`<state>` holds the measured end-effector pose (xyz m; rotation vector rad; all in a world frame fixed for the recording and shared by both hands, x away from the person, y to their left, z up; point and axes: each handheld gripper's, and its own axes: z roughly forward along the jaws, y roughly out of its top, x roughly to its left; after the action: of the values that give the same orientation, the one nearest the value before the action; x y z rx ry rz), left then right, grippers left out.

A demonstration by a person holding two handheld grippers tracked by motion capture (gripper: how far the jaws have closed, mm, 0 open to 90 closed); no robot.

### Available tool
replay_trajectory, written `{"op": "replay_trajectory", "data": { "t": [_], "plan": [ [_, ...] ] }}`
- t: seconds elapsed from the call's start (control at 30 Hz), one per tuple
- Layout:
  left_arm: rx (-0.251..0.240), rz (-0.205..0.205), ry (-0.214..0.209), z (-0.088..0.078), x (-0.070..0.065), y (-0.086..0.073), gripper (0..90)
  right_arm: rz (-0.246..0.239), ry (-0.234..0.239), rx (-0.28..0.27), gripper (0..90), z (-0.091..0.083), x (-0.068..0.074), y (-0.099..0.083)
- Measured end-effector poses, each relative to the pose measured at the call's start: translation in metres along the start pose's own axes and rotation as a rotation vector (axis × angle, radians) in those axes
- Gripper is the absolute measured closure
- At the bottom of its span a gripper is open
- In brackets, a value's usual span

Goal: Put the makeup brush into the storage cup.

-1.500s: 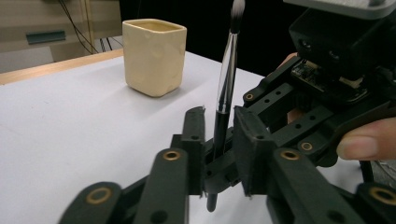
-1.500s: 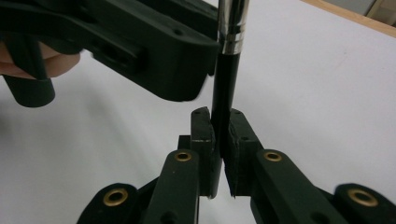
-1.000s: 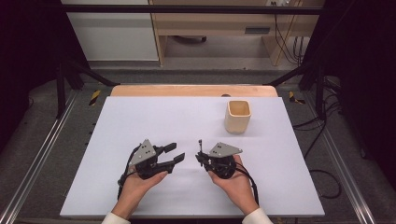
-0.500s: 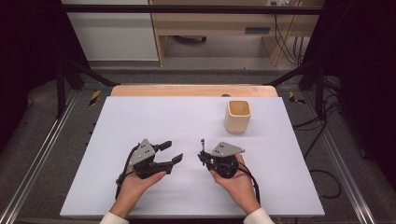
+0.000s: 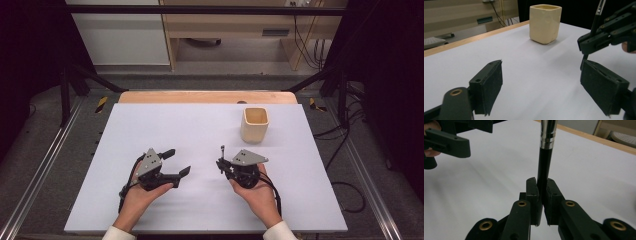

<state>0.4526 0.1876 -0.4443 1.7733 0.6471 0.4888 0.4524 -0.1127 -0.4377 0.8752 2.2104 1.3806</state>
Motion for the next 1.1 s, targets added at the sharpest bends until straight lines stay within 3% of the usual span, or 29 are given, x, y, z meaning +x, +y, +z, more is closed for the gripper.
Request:
{"op": "replay_trajectory", "data": {
  "t": [0.5, 0.73, 0.9, 1.1],
  "plan": [
    [-0.09, -0.031, 0.055, -0.028, 0.03, -0.007, 10.8, -0.026, -0.072, -0.013, 83.5, -0.021, -0.028, 0.02],
    [-0.091, -0.012, 0.065, -0.034, 0.033, -0.009, 9.4, -0.077, -0.101, 0.013, 83.5, -0.033, -0.041, 0.036],
    [-0.075, -0.007, 0.074, -0.036, 0.035, -0.012, 9.1, -0.08, -0.121, 0.01, 83.5, -0.041, -0.049, 0.043],
    [-0.096, -0.019, 0.072, -0.04, 0.038, -0.013, 8.0, -0.078, -0.131, -0.004, 83.5, -0.049, -0.059, 0.054]
  ]
}}
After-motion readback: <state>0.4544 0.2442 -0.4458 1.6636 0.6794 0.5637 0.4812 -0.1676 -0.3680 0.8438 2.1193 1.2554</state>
